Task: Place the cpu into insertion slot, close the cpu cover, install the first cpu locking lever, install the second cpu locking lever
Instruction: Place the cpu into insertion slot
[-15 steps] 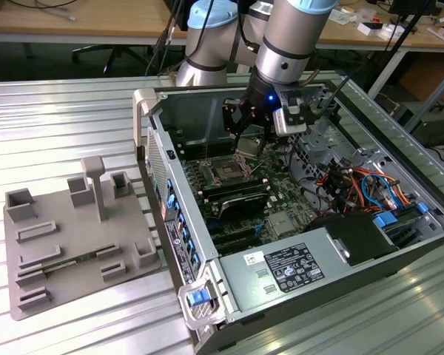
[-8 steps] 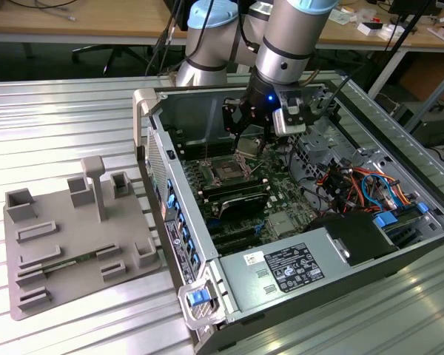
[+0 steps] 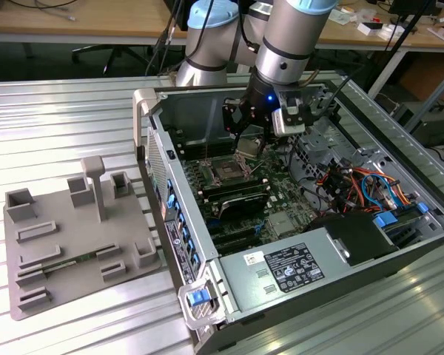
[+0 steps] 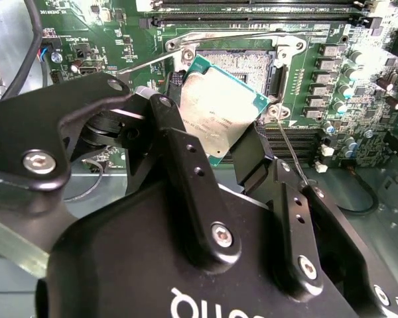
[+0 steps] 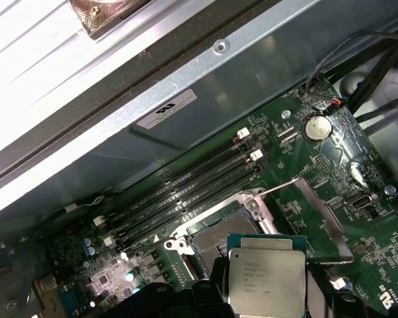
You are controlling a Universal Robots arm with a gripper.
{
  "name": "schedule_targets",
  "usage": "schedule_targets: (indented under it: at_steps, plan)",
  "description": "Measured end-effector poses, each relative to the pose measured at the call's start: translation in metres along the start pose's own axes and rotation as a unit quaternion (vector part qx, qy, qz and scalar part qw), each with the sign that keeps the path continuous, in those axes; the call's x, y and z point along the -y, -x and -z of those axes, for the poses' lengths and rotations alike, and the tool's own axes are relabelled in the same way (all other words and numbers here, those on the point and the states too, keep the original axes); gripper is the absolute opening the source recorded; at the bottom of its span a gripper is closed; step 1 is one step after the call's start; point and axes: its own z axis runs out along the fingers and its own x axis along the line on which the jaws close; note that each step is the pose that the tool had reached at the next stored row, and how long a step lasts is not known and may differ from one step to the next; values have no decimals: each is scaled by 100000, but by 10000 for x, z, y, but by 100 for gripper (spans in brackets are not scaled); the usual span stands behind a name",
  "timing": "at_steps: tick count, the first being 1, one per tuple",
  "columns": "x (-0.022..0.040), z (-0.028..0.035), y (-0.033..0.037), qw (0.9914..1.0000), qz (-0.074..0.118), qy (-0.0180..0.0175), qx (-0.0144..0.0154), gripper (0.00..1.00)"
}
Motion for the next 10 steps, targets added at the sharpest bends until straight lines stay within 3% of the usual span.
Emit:
schedule_targets:
  at_steps: [10]
  plan:
    - [0,-7,0,99994,-1086,-46,50,55]
